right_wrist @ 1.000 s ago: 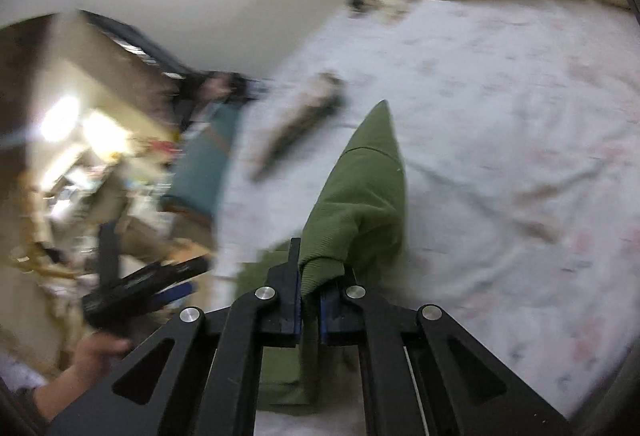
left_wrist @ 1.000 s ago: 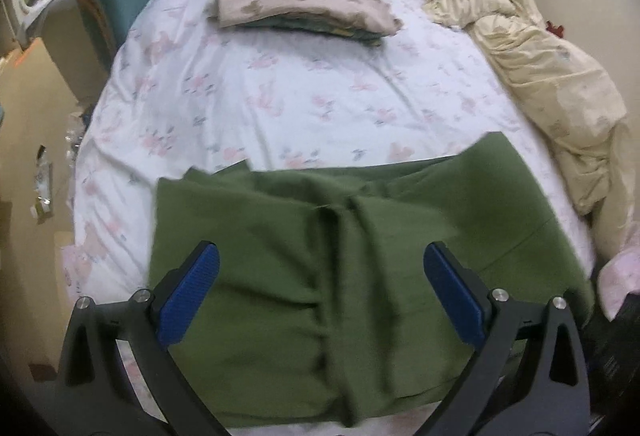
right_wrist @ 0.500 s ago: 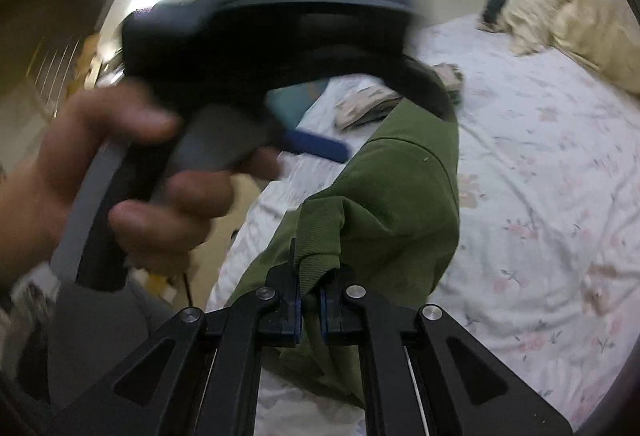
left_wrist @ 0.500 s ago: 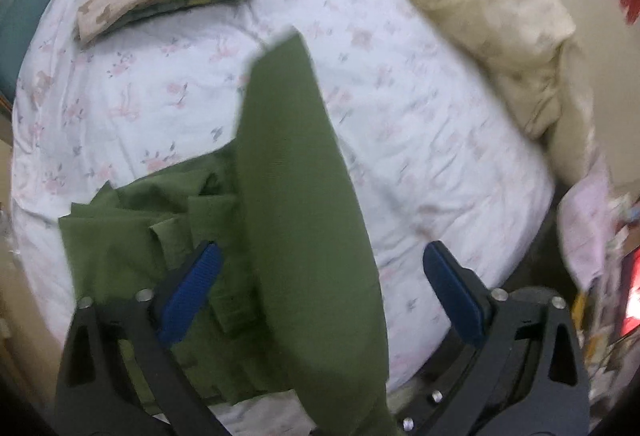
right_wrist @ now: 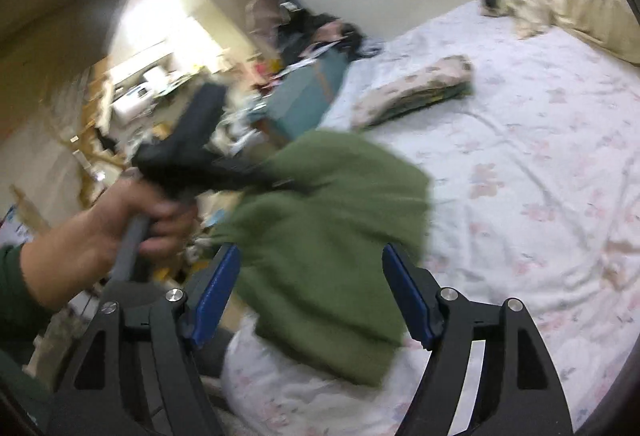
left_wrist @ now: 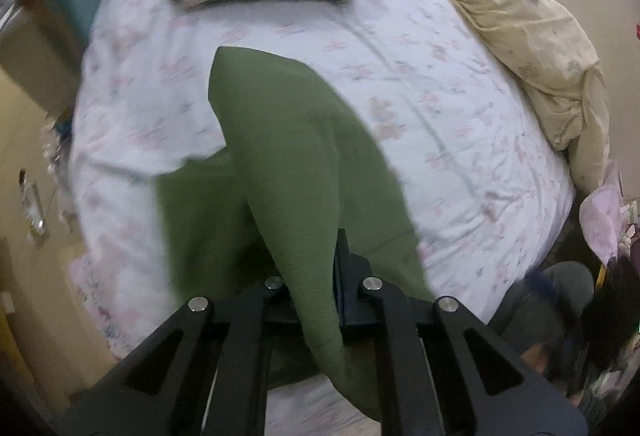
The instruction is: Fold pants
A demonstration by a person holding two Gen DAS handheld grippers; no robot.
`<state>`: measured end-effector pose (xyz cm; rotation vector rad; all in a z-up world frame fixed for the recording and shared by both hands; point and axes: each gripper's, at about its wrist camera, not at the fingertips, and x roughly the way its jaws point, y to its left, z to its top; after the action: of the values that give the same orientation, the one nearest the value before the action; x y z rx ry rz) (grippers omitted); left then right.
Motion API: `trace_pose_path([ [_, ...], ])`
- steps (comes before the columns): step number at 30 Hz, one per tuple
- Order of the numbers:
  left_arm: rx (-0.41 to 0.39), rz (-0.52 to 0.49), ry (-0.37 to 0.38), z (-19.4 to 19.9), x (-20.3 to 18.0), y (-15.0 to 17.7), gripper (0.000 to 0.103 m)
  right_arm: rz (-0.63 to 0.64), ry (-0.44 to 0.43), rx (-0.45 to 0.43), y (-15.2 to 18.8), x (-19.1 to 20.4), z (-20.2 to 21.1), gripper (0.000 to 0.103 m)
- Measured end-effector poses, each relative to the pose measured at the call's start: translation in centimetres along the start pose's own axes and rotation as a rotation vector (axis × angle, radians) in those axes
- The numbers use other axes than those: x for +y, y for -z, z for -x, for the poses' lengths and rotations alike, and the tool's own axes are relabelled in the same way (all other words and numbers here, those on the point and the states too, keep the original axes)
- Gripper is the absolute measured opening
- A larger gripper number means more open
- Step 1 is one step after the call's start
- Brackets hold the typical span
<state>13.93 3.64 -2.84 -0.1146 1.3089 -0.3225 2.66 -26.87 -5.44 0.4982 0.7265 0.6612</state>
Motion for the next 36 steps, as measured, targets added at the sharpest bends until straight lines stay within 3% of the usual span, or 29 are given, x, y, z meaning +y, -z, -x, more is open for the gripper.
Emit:
trace_pose_path([
  [3,0.021,0.058,-0.068,-0.5,5.1,1.5,0.006,-0.084,0.031,0.029,-0.1,-1.7,-1.3,0.076],
  [8,0.101,0.127,-0.154,-5.8,9.4,3.6,0.007,-0.174,0.090,0.136,0.4,-3.6,-4.9,0.076],
  [13,0.104,0.108,-0.186,-7.4,9.1,4.2,0.011,-0.286,0.050,0.314,2.2,-4.9,-10.0,0.079],
  [18,0.065,0.066,-0.119,-6.1,8.4,4.1,0.010,-0.303,0.023,0.362,2.9,-3.3,-12.6,0.084],
  [21,0.068,0.019,-0.099,-6.2,7.4,4.1,0.010,-0.265,0.073,0.393,2.9,-2.4,-14.6,0.085],
  [23,0.071,0.001,-0.172,-6.6,7.4,4.0,0.015,-0.251,0.142,0.454,3.6,-2.6,-16.3,0.087],
  [26,0.091,0.022,-0.291,-7.0,8.3,3.8,0.035,-0.305,0.077,0.535,5.4,-2.9,-17.8,0.087],
  [27,0.094,0.047,-0.341,-6.9,8.8,3.7,0.049,-0.295,0.082,0.546,5.7,-2.6,-17.9,0.087],
  [29,0.060,0.074,-0.409,-5.7,9.2,3.5,0.054,-0.254,0.102,0.525,5.7,-2.1,-17.5,0.089],
  [30,0.002,0.077,-0.417,-4.4,9.0,3.5,0.054,-0.257,0.099,0.516,5.6,-2.1,-17.3,0.089],
  [32,-0.143,0.086,-0.392,-1.4,8.0,3.5,0.056,-0.303,0.064,0.511,5.4,-2.5,-16.9,0.089],
  [34,-0.260,0.061,-0.296,0.7,6.6,3.8,0.084,-0.331,0.024,0.480,4.8,-2.8,-16.2,0.089],
  [36,-0.226,0.004,-0.229,-0.2,5.1,3.9,0.087,-0.327,0.022,0.418,4.0,-2.7,-14.9,0.089],
])
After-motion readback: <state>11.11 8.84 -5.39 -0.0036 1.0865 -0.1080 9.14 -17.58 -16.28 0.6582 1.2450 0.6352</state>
